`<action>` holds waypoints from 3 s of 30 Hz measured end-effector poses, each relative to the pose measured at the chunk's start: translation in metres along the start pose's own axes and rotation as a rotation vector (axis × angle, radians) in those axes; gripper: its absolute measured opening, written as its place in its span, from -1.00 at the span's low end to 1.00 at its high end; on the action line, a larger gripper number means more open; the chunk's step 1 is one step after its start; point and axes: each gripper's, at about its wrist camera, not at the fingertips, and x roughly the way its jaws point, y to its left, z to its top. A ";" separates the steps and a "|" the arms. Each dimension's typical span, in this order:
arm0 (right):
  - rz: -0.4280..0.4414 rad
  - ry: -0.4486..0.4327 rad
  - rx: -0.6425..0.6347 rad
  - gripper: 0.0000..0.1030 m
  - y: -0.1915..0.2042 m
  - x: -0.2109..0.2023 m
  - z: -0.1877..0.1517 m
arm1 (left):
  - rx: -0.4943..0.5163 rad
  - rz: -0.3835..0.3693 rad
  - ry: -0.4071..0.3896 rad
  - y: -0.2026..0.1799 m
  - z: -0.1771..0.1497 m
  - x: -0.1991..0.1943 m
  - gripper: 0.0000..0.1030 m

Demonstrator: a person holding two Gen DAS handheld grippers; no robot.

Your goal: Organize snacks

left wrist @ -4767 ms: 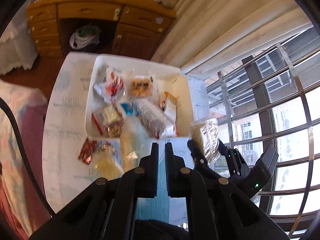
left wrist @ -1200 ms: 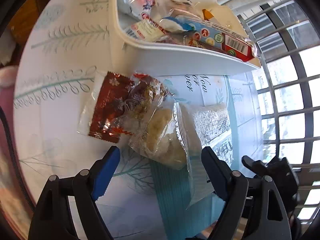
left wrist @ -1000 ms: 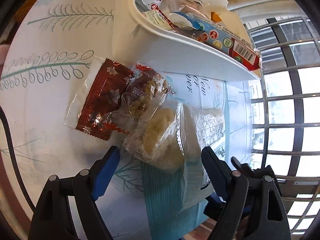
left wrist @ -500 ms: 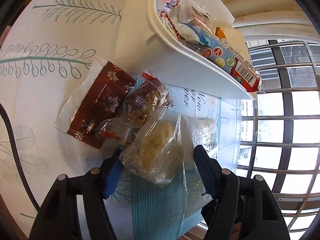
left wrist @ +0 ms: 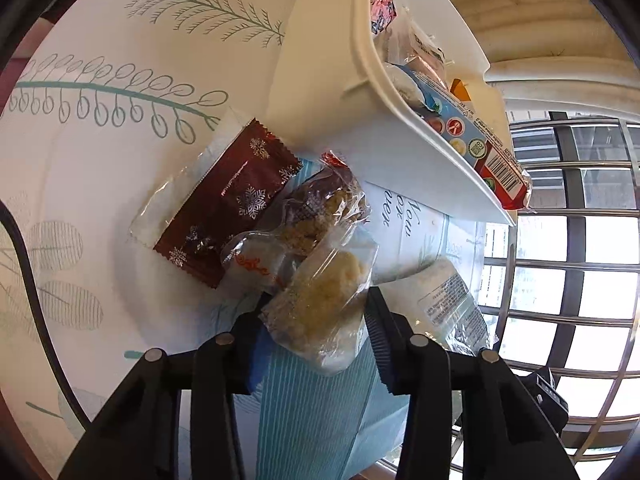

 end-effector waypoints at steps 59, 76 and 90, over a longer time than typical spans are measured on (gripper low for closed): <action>-0.253 0.046 -1.319 -1.00 0.211 -0.023 0.019 | 0.345 0.281 -0.377 -0.215 0.048 -0.075 0.02; -0.282 0.024 -1.331 -1.00 0.211 -0.028 -0.004 | 0.268 0.320 -0.441 -0.183 0.026 -0.128 0.29; -0.317 0.009 -1.190 -0.60 0.198 -0.043 -0.031 | 0.219 0.317 -0.395 -0.115 -0.022 -0.167 0.40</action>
